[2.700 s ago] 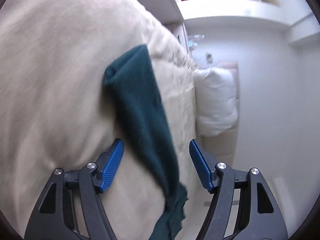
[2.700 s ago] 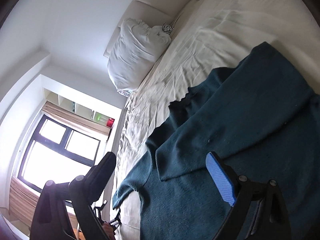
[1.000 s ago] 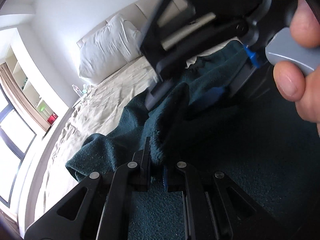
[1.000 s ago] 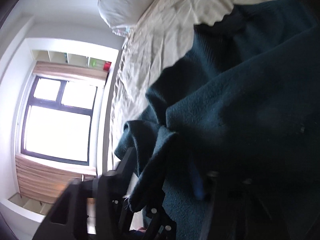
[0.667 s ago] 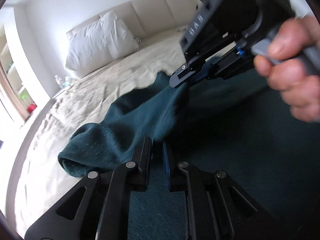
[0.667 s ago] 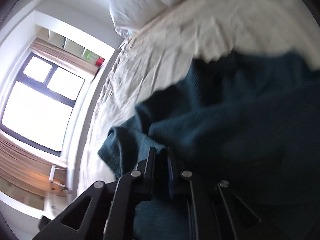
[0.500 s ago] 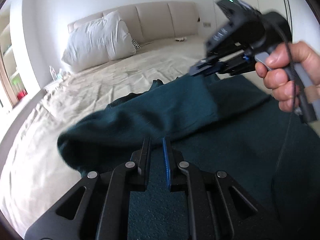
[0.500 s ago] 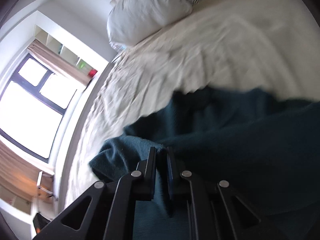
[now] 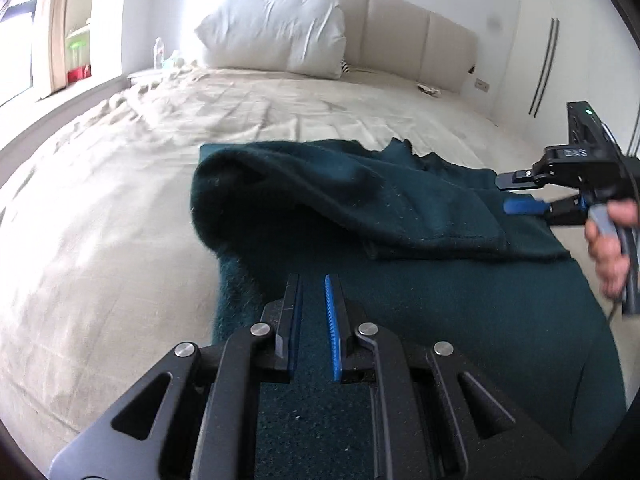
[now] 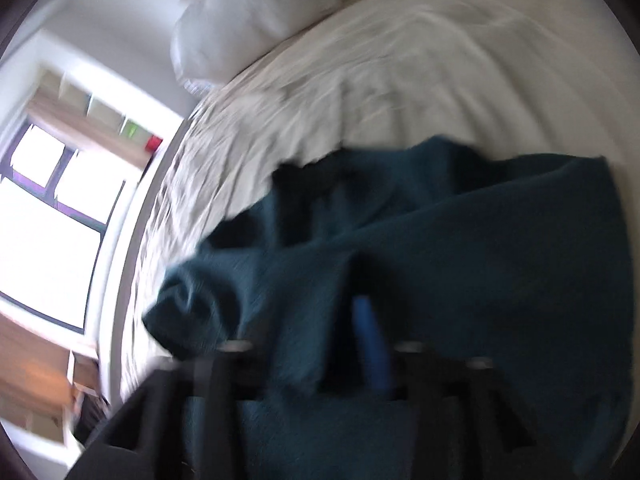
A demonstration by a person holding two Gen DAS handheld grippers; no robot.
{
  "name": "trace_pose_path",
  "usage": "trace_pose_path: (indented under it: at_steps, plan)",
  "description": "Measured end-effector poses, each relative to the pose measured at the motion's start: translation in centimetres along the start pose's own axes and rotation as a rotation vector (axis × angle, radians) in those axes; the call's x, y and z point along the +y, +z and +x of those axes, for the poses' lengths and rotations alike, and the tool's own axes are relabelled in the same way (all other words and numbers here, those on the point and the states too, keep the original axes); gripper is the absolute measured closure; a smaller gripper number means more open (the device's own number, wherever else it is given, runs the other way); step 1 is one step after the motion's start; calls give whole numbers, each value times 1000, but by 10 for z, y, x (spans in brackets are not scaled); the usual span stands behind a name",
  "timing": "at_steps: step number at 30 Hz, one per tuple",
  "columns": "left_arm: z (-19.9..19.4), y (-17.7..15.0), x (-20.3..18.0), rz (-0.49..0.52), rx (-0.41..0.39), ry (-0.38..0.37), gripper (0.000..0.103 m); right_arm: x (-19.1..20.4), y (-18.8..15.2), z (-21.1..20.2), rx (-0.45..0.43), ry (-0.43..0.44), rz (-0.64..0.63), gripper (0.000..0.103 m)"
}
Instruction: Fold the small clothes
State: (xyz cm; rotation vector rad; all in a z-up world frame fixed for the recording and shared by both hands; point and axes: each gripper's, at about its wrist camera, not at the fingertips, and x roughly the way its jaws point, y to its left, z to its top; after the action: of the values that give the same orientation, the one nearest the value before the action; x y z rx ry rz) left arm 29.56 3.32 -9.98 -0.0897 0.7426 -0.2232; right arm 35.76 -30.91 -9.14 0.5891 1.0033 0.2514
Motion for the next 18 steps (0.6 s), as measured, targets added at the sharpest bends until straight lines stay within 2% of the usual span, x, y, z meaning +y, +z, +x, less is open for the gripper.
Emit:
trace_pose_path:
  at_steps: [3, 5, 7, 8, 9, 11, 12, 15, 18]
  plan:
    - [-7, -6, 2, -23, 24, -3, 92, 9, -7, 17, 53, -44, 1, 39]
    - [-11, -9, 1, -33, 20, -8, 92, -2, -8, 25, 67, -95, 68, 39]
    - [-11, -10, -1, -35, 24, -8, 92, -10, -10, 30, 72, -78, 114, 45]
    - [-8, -10, -1, -35, 33, -5, 92, -9, -10, 32, 70, -84, 97, 54]
    - [-9, -12, -1, -36, 41, -4, 92, -4, -10, 35, 75, -94, 59, 71]
    - [-6, -12, 2, -44, 53, -7, 92, 5, -9, 39, 94, -87, 15, 90]
    - [-4, -11, 2, -51, 54, -9, 92, 7, -10, 36, 89, -93, -4, 93]
    - [1, -10, 11, -95, 61, -29, 92, 19, -7, 19, 39, -120, -98, 94]
    - [2, -9, 24, -164, 68, -56, 92, 8, 2, 2, 6, -179, -118, 94]
